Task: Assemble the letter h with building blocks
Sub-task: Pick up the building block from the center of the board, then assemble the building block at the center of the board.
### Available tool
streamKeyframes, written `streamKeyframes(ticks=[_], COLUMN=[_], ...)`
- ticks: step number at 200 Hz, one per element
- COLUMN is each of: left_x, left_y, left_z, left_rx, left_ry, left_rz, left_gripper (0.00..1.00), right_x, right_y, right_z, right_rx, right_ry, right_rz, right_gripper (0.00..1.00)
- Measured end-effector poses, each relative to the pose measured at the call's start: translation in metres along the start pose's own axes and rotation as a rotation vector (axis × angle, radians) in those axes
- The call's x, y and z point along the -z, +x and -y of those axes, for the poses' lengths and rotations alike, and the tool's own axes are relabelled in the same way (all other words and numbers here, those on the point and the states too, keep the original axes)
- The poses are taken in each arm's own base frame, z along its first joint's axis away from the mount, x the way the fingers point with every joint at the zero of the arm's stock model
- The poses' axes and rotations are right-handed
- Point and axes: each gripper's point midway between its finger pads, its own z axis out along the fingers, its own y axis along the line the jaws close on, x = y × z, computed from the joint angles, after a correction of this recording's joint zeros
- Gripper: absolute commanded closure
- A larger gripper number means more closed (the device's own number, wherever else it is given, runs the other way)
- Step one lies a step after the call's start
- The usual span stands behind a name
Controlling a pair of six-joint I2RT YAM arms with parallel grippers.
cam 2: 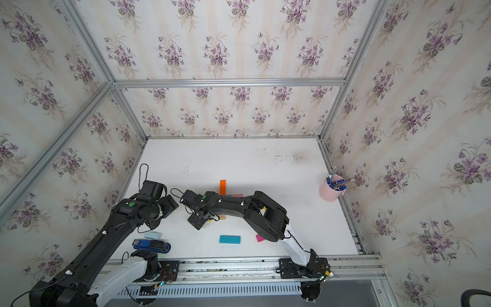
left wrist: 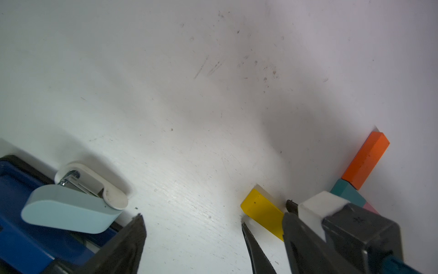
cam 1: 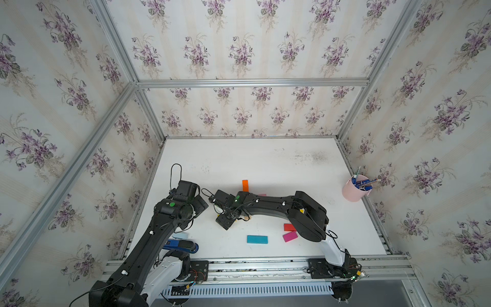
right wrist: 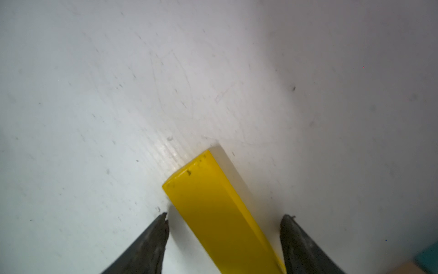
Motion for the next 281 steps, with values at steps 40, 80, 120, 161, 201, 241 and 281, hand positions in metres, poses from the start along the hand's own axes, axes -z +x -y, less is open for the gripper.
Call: streamKeyframes(ticks=[40,80,120,161,201,241,281], left_x=[-0.003,-0.001,0.004,0.007,-0.01,-0.019,-0.021], left_y=[0.001,0.001,-0.003,-0.008,0.003,0.019,0.028], left_z=[0.002,0.007,0.012,0.019,0.03,0.048,0.059], left_rx=[0.001,0.001,-0.009,-0.048,-0.114,-0.185,-0.226], left_ry=[0.003,0.022,0.04,0.047,0.047,0.097,0.13], left_rz=[-0.014,-0.016,-0.004,-0.003,-0.101,-0.18,-0.21], left_gripper=[0.09,0.09,0.09,0.09,0.12,0.14,0.14], right_x=[0.0,0.001,0.017,0.083,0.113,0.096,0.071], right_y=[0.002,0.003,0.003,-0.01,0.018,0.083,0.109], right_z=[-0.005,-0.015,-0.031,-0.029,0.016,0.079,0.115], right_rx=[-0.009,-0.04,-0.1,-0.238,-0.491,-0.776,-0.905], right_ry=[-0.017,-0.038,-0.079,-0.111,-0.043,0.086,0.18], right_rz=[0.012,0.006,0.005,0.133,0.173,0.083,-0.006], right_gripper=[0.54,0.75,0.88,0.91,0.92,0.92,0.94])
